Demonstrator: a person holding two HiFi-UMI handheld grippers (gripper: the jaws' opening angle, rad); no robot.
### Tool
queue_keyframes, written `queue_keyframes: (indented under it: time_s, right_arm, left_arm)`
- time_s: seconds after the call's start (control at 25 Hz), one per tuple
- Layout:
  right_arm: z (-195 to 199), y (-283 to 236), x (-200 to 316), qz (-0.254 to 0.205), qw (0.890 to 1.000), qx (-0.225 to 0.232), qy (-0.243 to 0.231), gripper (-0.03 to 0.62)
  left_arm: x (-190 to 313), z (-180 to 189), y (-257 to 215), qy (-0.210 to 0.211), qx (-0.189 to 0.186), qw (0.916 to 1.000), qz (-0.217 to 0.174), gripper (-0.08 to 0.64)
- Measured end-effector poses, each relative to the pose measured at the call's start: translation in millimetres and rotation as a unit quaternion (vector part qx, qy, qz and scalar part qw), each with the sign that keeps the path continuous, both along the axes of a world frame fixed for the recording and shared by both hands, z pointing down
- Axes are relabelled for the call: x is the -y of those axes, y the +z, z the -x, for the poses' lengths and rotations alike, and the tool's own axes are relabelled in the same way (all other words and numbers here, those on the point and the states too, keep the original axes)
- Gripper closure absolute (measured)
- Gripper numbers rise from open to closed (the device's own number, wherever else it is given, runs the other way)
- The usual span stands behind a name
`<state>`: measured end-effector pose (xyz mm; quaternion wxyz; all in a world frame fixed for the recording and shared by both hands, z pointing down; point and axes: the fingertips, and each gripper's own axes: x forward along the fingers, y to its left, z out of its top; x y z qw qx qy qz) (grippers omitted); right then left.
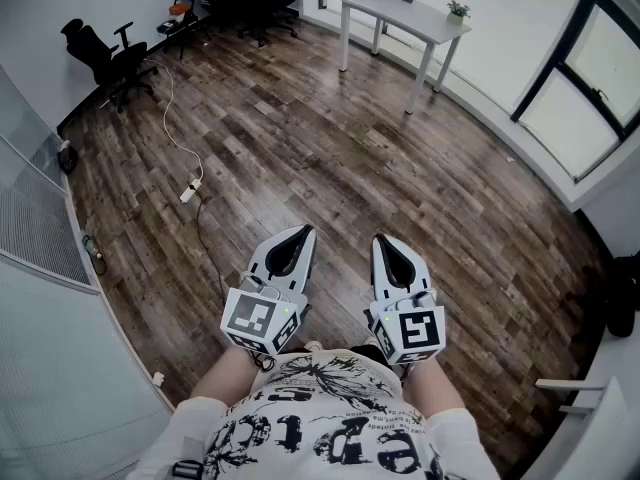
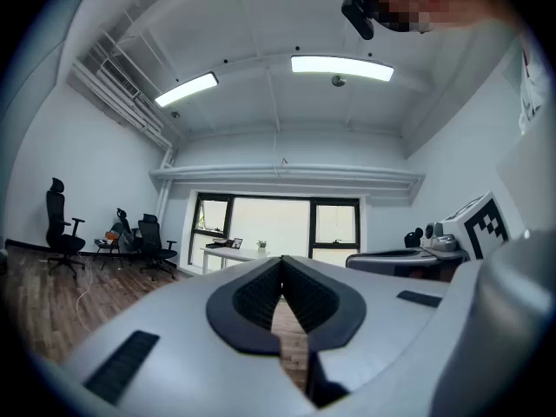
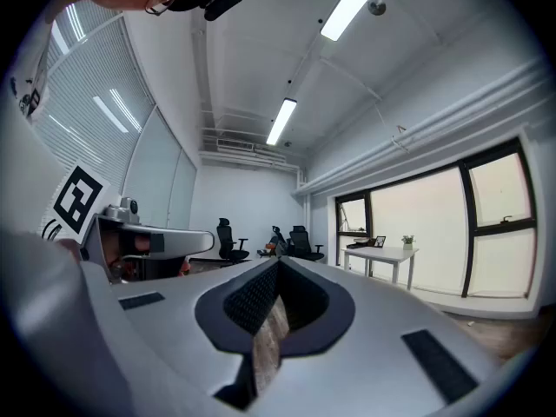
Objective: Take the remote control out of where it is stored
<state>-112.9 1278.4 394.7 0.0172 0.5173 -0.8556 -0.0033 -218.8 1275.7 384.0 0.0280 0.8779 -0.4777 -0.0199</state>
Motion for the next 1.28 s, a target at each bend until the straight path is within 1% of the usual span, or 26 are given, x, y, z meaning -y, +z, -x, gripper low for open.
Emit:
queue_keyframes:
  time_s: [0.36,0.52,0.6,0.8,0.92,1.08,1.28]
  right_arm:
    - [6,9,15,0.009,1.000,-0.001,0.014,0.591]
    - [7,14,14,0.020,0.999,0.020,0.023,0.591]
    - [6,15,19,0.020,0.999,0.022,0.032,0.591]
    - [7,29,29,0.037,0.999,0.008,0.034,0.591]
    - [-1,35,47,0.045,0.998,0.008,0.034,0.591]
    - [-14,38,78,0.052,0.998,0.015,0.025,0.591]
    - [-43,43,132,0.056,0.998,0.018,0.011,0.591]
  left_arm:
    - [15,5,11,0.016,-0.002,0.9999,0.004,0.551]
    - [14,6,15,0.026,-0.006,0.9997,0.000,0.551]
    - [18,6,16,0.031,-0.004,0.9995,-0.002,0.551]
    - [34,6,30,0.034,-0.008,0.9992,0.020,0.551]
    - [52,-1,34,0.033,-0.008,0.9991,0.026,0.551]
    - [78,-11,36,0.021,-0.014,0.9991,0.033,0.551]
    - [128,-42,39,0.008,-0.016,0.9992,0.035,0.551]
